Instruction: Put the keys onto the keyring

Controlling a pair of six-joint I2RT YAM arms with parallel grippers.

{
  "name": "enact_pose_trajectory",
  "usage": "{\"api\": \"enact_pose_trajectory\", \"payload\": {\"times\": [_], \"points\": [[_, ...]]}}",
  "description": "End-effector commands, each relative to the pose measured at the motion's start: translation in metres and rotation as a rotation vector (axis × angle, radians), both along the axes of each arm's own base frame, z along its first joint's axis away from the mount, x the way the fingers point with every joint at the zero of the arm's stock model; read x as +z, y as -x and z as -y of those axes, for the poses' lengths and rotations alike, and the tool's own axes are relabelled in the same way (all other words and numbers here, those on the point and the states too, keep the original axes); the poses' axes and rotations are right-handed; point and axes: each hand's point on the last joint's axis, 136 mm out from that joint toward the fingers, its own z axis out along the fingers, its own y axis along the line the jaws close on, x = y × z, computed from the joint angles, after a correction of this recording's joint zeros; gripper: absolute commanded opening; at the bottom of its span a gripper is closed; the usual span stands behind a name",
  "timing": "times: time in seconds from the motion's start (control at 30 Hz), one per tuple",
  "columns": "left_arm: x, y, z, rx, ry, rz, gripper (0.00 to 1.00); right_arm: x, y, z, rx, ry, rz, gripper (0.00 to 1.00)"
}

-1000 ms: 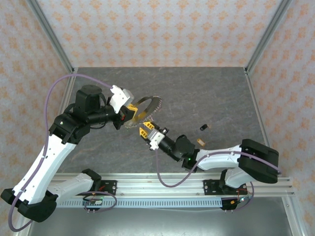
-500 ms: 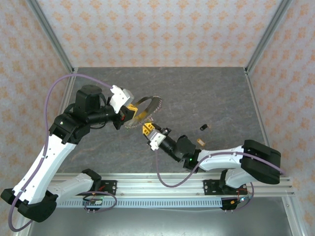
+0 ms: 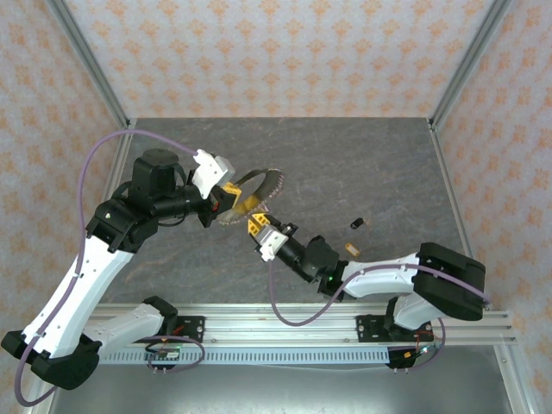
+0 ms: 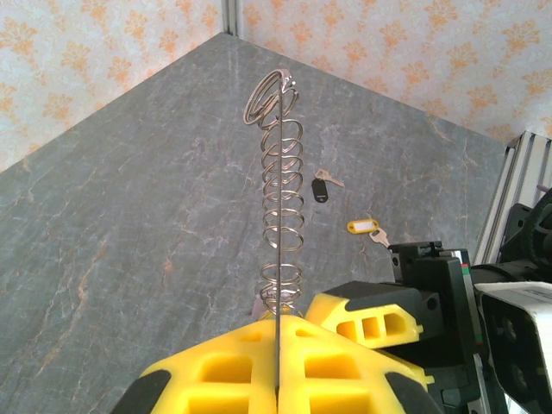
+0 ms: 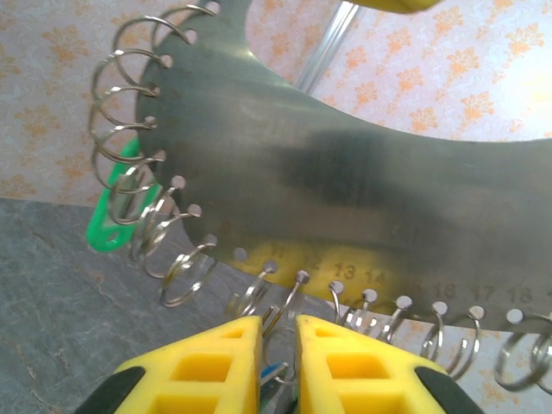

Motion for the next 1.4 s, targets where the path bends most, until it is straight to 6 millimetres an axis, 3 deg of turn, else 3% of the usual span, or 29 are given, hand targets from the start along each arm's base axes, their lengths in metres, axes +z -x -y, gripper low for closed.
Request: {"api": "enact_pose_trajectory", "payload": {"times": [0.0, 0.7, 1.37], "points": [[0.021, 0.003, 0.001, 0.0, 0.048, 0.063, 0.0, 0.023, -0.006, 0.001, -0.008, -0.093, 0.0, 0.18], [0.021, 0.002, 0.0, 0.009, 0.044, 0.063, 0.0, 0.013, -0.004, -0.013, 0.059, -0.097, -0.049, 0.22], [0.021, 0.001, -0.001, 0.015, 0.045, 0.064, 0.0, 0.016, -0.011, -0.007, 0.008, -0.149, -0.037, 0.15]]}}
